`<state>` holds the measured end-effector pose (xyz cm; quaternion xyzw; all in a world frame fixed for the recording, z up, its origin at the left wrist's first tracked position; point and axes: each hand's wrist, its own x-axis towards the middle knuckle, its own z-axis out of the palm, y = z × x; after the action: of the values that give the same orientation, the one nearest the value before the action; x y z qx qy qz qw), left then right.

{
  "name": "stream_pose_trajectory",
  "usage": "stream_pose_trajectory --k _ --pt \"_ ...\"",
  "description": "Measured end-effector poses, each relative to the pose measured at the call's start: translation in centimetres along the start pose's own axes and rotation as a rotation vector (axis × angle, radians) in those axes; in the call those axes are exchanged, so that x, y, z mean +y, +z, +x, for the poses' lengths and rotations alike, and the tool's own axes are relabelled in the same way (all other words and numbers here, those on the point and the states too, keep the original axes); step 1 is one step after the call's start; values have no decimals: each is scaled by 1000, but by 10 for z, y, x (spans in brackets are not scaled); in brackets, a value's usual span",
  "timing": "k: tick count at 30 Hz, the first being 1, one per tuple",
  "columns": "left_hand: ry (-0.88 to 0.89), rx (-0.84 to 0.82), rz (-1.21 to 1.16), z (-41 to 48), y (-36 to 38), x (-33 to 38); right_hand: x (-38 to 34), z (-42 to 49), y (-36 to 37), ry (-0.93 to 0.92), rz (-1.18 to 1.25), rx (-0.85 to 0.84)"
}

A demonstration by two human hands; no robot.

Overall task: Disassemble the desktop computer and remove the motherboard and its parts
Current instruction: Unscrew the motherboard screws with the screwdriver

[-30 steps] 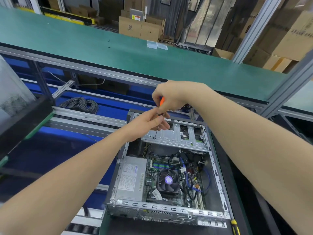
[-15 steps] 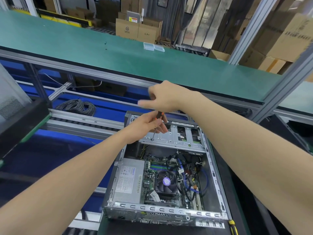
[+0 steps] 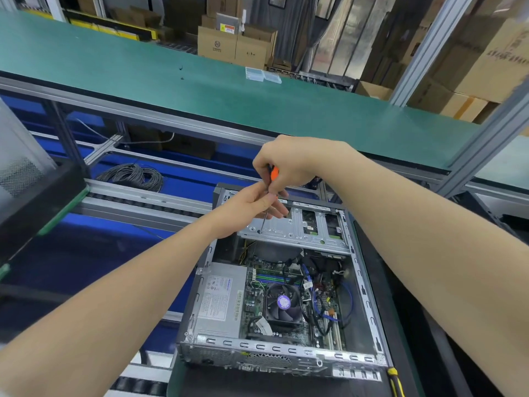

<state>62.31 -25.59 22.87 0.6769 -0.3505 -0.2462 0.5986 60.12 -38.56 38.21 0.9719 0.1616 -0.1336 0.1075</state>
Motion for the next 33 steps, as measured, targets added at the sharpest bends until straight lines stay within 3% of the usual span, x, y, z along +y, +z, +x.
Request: stream_pose_trajectory --k 5,11,14,17,26,33 --pt "-7 -23 -36 1 -2 -2 -4 4 12 -66 -39 77" --pt "-2 -16 -34 5 1 -4 -4 -1 12 -32 101 75" --pt "7 -15 -18 5 3 -5 -11 4 17 286 145 230" --pt "5 -15 -10 5 4 -4 -21 10 23 530 46 164" --pt "-1 -12 -18 1 -1 -4 -8 2 5 127 17 -1" --pt "-17 -43 -19 2 -4 -4 -10 1 12 -78 -54 72"
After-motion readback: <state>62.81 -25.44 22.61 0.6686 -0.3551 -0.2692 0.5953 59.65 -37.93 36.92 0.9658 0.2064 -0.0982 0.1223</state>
